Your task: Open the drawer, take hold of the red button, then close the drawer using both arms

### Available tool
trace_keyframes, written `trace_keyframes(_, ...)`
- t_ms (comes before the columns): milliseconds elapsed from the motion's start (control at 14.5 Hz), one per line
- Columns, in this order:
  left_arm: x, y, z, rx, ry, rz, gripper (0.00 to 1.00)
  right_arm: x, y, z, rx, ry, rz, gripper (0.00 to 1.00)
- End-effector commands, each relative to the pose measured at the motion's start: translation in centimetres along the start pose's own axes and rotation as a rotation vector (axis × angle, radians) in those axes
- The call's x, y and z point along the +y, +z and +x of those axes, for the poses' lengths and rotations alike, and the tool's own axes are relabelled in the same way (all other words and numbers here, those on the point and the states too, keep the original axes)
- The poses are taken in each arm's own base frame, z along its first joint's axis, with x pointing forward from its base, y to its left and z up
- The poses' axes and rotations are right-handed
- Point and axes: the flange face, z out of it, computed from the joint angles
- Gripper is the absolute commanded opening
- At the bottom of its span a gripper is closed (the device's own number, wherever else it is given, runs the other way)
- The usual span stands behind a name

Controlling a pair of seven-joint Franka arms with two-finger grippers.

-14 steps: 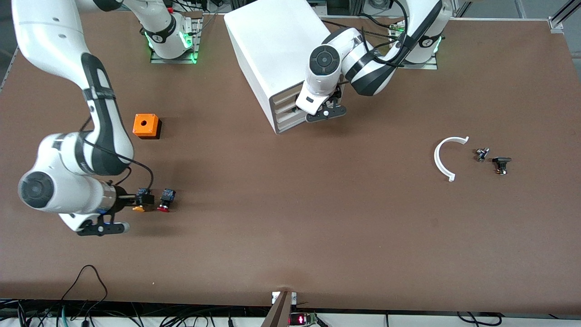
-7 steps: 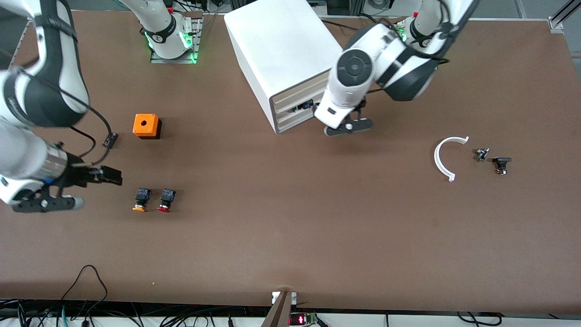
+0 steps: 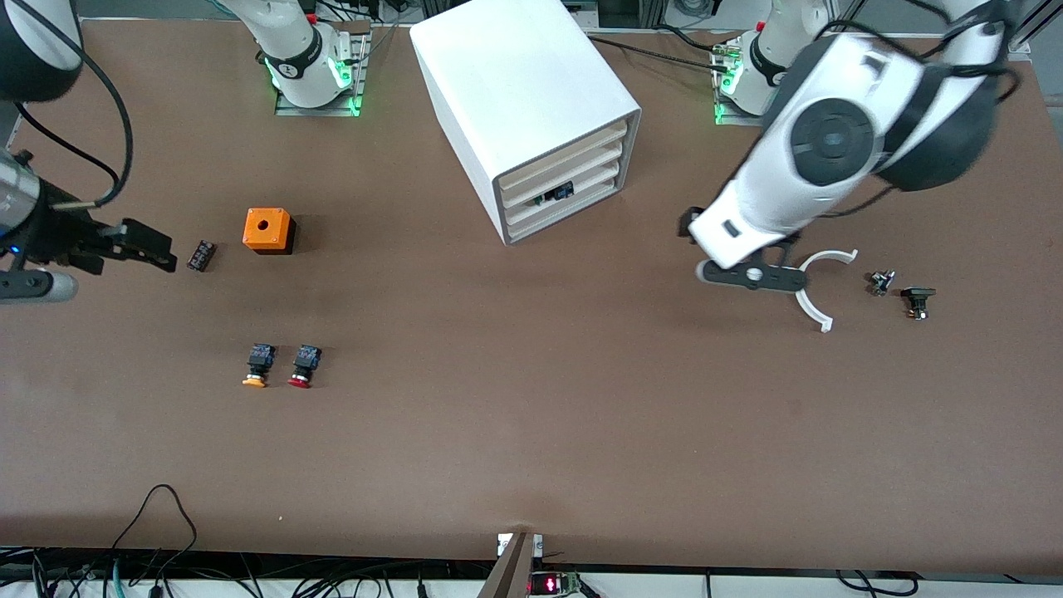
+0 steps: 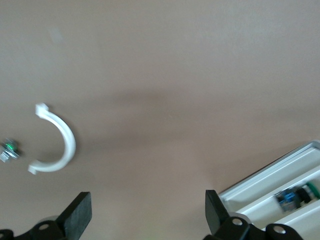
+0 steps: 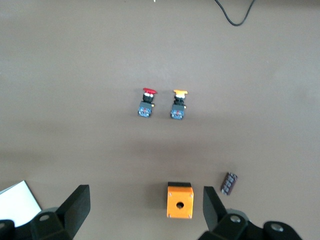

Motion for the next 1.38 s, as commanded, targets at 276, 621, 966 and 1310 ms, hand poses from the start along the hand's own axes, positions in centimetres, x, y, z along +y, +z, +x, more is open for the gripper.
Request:
trace_keyframes(276, -11.9, -5.4, -2.3, 0.074, 0.142, -0.022, 1.00, 0.5, -4.0, -7.3, 0.044, 0.053, -0.012, 1.00)
trace_keyframes(621, -14.5, -3.2, -6.3, 0.213, 0.041, -0.021, 1.00, 0.4, -1.7, -9.5, 0.064, 0.056, -0.022, 1.00)
trace_keyframes(966, -16.1, -3.6, -6.4, 0.223, -0.060, -0.052, 1.00, 0.3, -2.2, -9.0, 0.074, 0.058, -0.029, 1.00)
trace_keyframes(1310, -15.7, -4.1, -6.5, 0.175, -0.065, -0.051, 1.00, 0.7, -2.2, -8.8, 0.060, 0.114, -0.020, 1.00)
